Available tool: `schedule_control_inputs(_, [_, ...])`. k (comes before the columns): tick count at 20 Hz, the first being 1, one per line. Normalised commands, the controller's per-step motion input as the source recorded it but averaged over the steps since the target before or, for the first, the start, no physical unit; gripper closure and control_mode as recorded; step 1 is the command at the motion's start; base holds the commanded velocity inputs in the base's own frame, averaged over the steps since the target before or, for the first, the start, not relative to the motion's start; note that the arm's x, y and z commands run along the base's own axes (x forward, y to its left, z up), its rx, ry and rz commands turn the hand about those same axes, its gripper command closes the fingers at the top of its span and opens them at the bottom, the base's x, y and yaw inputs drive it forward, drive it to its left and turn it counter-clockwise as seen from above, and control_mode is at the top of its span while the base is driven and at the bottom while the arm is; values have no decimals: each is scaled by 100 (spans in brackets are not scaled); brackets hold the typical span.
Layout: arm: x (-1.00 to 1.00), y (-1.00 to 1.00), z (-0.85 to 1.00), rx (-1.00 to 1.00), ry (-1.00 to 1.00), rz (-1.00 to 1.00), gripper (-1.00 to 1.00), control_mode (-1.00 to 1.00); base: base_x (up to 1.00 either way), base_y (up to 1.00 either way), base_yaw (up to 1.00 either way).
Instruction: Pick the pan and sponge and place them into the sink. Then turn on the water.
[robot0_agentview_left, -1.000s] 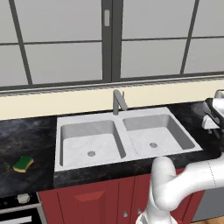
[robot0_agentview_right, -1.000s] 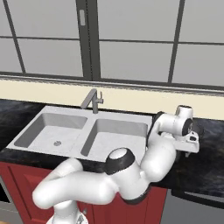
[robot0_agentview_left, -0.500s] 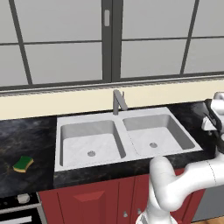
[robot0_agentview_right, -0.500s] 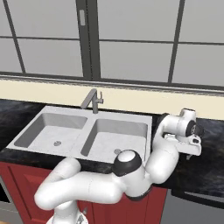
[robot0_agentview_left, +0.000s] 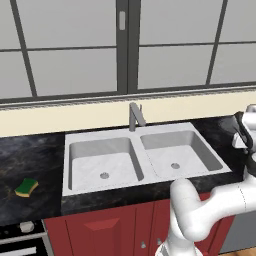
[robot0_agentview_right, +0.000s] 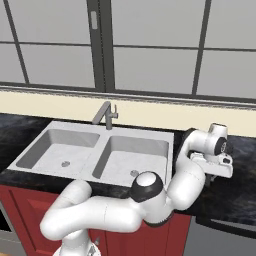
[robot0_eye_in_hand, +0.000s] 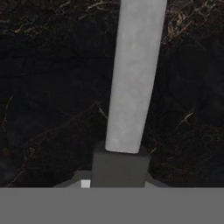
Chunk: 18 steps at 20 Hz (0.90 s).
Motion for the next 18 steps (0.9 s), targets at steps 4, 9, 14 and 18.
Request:
schedule_control_inputs(4, [-16,8,12,-7,-16,7,100,-100,0,0,0])
schedule_control_inputs(9, [-1,-4,11,-2,-19,15,100,-100,0,0,0])
schedule_control_inputs(14, [0,-5,13,0,-12,20,100,-100,0,0,0])
schedule_control_inputs(18, [0,-1,19,0,-6,23,100,-100,0,0,0])
